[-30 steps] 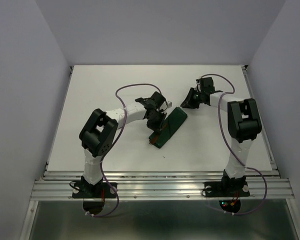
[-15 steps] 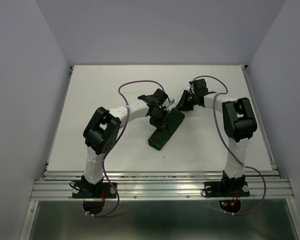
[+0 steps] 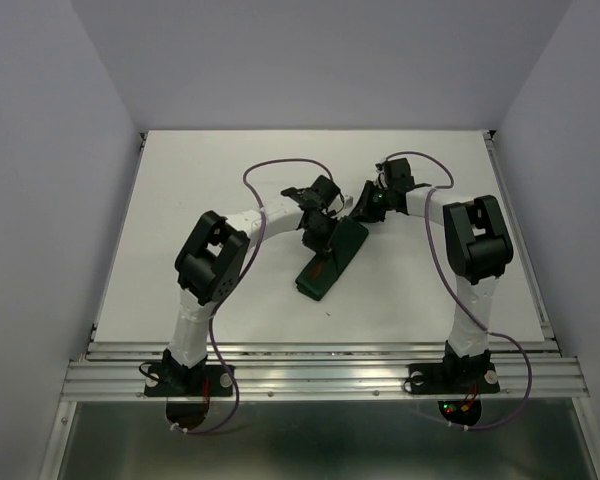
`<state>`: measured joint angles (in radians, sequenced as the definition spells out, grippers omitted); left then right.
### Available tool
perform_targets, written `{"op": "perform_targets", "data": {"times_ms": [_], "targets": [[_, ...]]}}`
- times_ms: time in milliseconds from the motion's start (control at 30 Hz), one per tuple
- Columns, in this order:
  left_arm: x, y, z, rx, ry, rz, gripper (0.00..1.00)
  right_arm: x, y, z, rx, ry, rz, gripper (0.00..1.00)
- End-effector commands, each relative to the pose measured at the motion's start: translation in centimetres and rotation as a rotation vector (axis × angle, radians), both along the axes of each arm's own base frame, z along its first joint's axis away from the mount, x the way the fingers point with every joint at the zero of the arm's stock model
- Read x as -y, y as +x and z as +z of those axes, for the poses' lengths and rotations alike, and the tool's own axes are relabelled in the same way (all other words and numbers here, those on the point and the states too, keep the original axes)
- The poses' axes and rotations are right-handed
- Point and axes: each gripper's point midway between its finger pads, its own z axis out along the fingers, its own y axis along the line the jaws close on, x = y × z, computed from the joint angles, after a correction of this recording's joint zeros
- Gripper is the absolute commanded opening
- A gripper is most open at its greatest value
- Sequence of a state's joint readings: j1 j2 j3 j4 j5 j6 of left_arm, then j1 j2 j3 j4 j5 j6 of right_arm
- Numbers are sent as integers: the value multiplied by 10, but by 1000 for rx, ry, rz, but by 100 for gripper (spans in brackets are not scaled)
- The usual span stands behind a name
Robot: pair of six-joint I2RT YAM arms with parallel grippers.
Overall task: Fold the napkin into a case and place the utensils inside
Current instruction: Stuff the fork into the folded napkin.
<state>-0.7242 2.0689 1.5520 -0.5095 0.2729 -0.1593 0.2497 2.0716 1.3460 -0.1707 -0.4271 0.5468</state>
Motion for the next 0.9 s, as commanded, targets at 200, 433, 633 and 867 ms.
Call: {"op": "perform_targets", "data": {"times_ms": [200, 433, 633, 867], "targets": [[8, 21, 10, 56, -20, -7, 0, -5, -8, -4, -10, -12, 16, 20], [5, 31, 9, 63, -19, 13, 0, -5, -10, -5, -14, -12, 14, 20], [5, 33, 10, 67, -22, 11, 0, -4, -11, -7, -17, -16, 15, 20], [6, 36, 12, 80, -21, 4, 0, -3, -12, -9, -20, -18, 14, 20]]}}
